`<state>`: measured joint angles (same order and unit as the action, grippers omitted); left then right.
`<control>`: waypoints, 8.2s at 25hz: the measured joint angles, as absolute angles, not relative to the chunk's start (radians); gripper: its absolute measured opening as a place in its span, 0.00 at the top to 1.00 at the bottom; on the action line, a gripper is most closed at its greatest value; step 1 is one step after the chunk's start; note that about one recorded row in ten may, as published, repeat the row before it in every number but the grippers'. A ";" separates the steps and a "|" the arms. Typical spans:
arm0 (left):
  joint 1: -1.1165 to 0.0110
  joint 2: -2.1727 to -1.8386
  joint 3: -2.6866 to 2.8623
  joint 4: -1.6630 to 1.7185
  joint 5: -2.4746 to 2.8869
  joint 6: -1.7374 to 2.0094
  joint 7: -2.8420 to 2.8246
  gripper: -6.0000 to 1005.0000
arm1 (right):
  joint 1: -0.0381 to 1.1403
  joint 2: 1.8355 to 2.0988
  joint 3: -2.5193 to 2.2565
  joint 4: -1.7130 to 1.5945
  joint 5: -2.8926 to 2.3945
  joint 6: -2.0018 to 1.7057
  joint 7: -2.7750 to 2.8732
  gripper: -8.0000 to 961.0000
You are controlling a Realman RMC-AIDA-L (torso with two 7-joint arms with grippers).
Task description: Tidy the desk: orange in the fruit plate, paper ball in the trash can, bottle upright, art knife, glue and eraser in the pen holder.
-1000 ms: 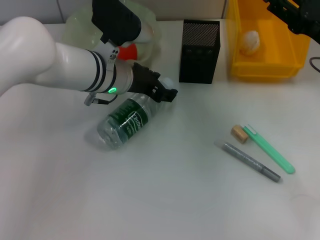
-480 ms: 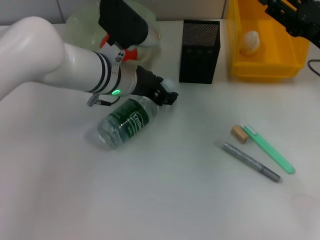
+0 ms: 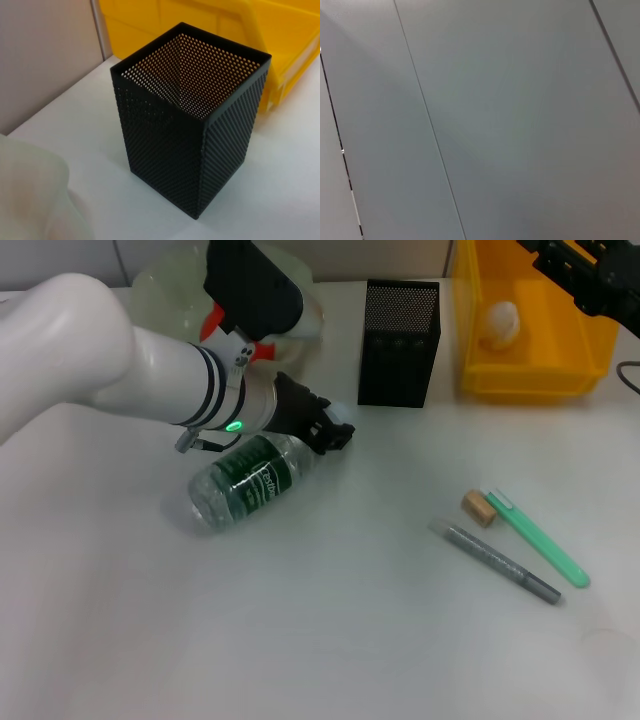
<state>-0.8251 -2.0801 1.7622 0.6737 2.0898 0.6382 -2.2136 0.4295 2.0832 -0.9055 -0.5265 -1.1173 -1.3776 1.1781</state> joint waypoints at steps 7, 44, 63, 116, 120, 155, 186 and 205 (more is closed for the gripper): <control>-0.835 -2.080 1.783 0.666 2.109 0.630 -2.221 0.56 | 0.433 2.083 -0.903 -0.519 -1.117 -1.379 1.174 0.26; -0.431 -2.066 1.137 0.922 1.645 1.129 -1.627 0.56 | 0.474 2.083 -0.910 -0.501 -1.115 -1.390 1.170 0.26; -0.380 -2.064 1.051 0.898 1.594 1.235 -1.429 0.56 | 0.501 2.086 -0.924 -0.439 -1.115 -1.392 1.175 0.26; -0.406 -2.064 0.988 0.896 1.595 1.265 -1.397 0.40 | 0.549 2.083 -1.107 -1.359 -2.652 -1.658 2.645 0.28; -0.407 -2.063 0.988 0.896 1.595 1.259 -1.395 0.40 | 0.551 2.083 -1.138 -1.334 -2.670 -1.661 2.651 0.28; -0.396 -2.065 0.961 0.896 1.595 1.246 -1.401 0.41 | 0.697 2.085 -1.270 -1.042 -2.723 -1.513 2.655 0.61; -0.397 -2.066 0.935 0.897 1.565 1.250 -1.403 0.41 | 0.555 2.052 -0.737 -1.233 -2.301 -1.695 2.321 0.81; -0.392 -2.064 0.904 0.860 1.534 1.246 -1.392 0.41 | 0.793 2.086 -0.661 -0.355 -1.558 -1.111 1.166 0.81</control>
